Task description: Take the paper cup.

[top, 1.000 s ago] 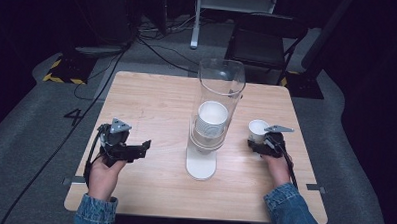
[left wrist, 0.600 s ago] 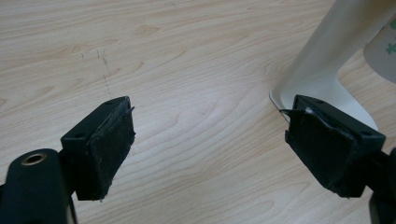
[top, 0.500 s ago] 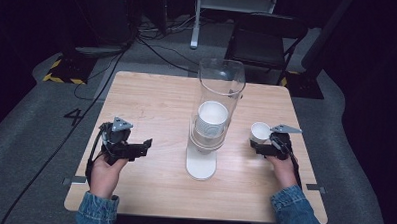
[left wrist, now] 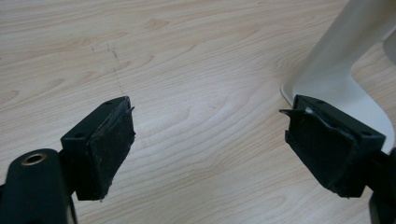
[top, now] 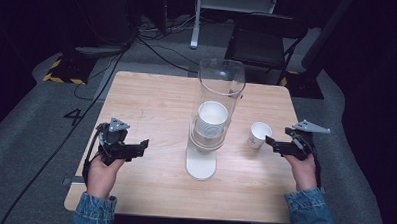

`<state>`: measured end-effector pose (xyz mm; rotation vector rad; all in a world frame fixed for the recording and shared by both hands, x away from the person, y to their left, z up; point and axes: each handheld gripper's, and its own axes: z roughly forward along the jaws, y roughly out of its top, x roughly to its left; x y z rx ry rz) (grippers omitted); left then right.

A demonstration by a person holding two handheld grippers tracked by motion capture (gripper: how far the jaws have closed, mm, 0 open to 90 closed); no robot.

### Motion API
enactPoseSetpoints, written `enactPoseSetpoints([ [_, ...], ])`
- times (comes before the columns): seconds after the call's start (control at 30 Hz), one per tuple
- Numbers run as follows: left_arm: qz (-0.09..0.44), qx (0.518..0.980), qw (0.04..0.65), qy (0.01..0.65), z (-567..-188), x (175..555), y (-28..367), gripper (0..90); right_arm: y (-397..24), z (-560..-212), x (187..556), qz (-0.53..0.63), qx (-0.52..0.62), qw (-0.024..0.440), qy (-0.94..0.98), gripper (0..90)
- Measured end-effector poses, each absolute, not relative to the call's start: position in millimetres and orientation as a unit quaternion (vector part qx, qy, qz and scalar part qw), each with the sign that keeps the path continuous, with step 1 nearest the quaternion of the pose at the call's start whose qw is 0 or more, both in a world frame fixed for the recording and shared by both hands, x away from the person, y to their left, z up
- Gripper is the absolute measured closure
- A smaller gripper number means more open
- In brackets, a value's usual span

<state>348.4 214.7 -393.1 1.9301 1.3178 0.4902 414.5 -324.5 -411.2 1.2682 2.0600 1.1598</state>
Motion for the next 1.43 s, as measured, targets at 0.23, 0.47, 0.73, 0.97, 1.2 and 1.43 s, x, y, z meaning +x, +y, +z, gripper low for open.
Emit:
enactPoseSetpoints([
  [0.23, 0.203, 0.765, 0.365, 0.490, -391, 343, 225, 15.5, -345, -390, 393, 0.458, 0.451, 0.229, 0.731, 6.5],
  [0.47, 0.212, 0.768, 0.350, 0.493, -393, 342, 233, 15.4, -369, -384, 378, 0.469, 0.446, 0.212, 0.732, 8.2],
  [0.73, 0.217, 0.763, 0.349, 0.499, -399, 344, 245, 15.4, -393, -390, 373, 0.443, 0.449, 0.207, 0.748, 12.6],
  [0.97, 0.211, 0.756, 0.344, 0.515, -402, 347, 251, 15.4, -408, -395, 374, 0.419, 0.476, 0.225, 0.740, 14.7],
  [1.2, 0.206, 0.748, 0.340, 0.532, -404, 349, 253, 15.5, -421, -405, 378, 0.416, 0.512, 0.229, 0.715, 15.1],
  [1.43, 0.203, 0.753, 0.337, 0.527, -404, 350, 250, 15.5, -410, -409, 382, 0.426, 0.497, 0.228, 0.721, 15.1],
])
